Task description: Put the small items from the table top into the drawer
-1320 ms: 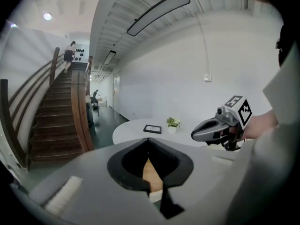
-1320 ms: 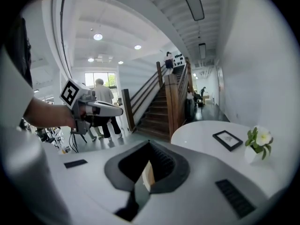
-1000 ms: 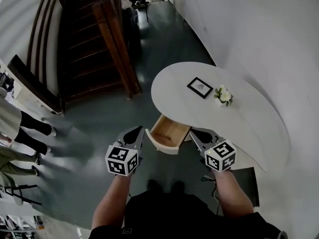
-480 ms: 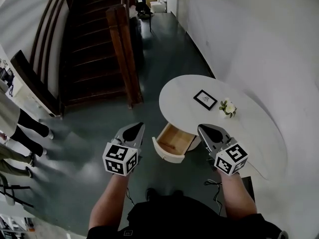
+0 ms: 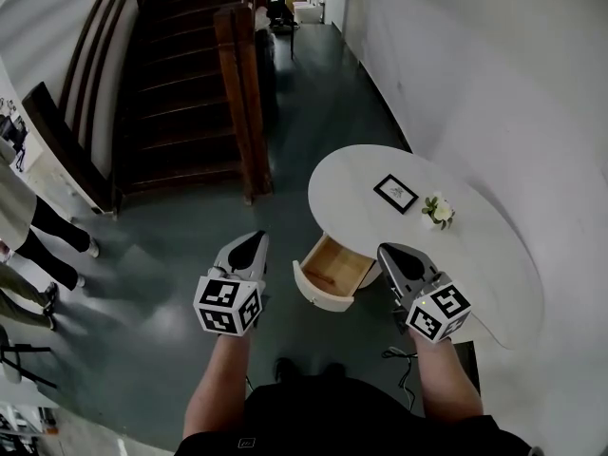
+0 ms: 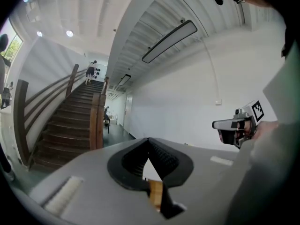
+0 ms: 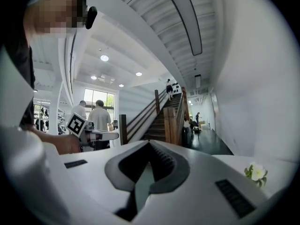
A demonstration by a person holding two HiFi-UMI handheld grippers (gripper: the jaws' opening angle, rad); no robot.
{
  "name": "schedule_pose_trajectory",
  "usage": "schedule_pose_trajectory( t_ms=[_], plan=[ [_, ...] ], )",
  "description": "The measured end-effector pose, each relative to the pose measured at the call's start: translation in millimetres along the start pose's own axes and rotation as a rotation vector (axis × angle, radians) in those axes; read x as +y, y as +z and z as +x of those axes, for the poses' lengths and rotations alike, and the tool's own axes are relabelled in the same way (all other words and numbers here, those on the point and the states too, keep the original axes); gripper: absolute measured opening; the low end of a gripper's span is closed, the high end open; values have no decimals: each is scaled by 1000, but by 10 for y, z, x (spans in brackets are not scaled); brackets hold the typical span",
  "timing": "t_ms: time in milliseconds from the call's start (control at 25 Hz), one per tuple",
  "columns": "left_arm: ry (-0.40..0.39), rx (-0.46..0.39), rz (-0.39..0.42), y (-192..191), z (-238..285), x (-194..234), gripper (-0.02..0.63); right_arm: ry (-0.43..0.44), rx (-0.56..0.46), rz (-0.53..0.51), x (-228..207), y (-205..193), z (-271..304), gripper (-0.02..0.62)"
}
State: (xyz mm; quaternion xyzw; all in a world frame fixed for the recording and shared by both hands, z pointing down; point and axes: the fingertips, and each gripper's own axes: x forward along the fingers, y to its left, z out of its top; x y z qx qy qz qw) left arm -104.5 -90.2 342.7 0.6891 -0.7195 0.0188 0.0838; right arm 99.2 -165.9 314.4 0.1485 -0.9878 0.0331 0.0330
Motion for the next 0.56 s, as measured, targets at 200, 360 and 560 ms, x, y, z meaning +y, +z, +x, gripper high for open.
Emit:
schedule_pose_trajectory(
  t_ms=[200, 360, 560],
  plan=[
    [-27, 26, 10, -58, 39, -56, 11, -12, 2, 25, -7, -68, -23, 11],
    [-38, 37, 15, -90, 70, -87, 11, -17, 1, 32, -41, -110, -31, 11],
    [-46, 45, 15, -83, 32, -41, 11, -22, -6, 33, -11, -55, 13, 11]
  ],
)
